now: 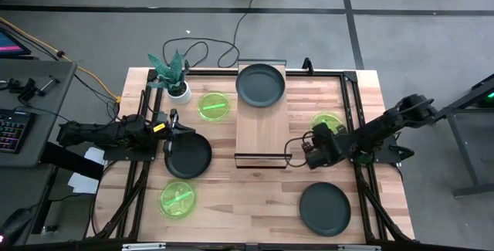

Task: Place and stack plates onto a shelf
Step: Put the right green plate on the shelf

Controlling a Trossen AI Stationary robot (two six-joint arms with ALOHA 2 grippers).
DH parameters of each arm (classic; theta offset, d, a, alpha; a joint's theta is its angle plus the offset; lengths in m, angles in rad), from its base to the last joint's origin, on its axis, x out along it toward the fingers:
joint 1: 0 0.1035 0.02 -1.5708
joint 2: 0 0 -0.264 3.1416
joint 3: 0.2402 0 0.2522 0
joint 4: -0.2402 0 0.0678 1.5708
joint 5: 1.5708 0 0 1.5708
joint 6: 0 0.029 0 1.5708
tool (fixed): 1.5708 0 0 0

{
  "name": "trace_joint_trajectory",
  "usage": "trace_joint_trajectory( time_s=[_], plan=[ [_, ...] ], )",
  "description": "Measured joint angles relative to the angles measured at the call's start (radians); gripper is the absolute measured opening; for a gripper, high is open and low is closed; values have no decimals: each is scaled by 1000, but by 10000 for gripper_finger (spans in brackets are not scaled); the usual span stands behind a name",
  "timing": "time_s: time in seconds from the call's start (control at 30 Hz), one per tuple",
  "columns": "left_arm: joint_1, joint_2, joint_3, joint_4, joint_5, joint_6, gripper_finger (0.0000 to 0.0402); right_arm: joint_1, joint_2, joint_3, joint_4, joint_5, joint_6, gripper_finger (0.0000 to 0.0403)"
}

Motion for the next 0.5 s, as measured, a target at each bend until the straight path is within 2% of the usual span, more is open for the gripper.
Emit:
trace_joint_trajectory(
  time_s=[0.13,0.27,0.5],
  plan=[
    [0,0,0,0,0,0,1,-36,-45,-81,190,31,-47,118],
    [0,0,0,0,0,0,1,-72,-35,-120,370,23,-157,132],
    [0,0,0,0,0,0,1,-135,-4,-121,358,72,-183,133]
  ],
)
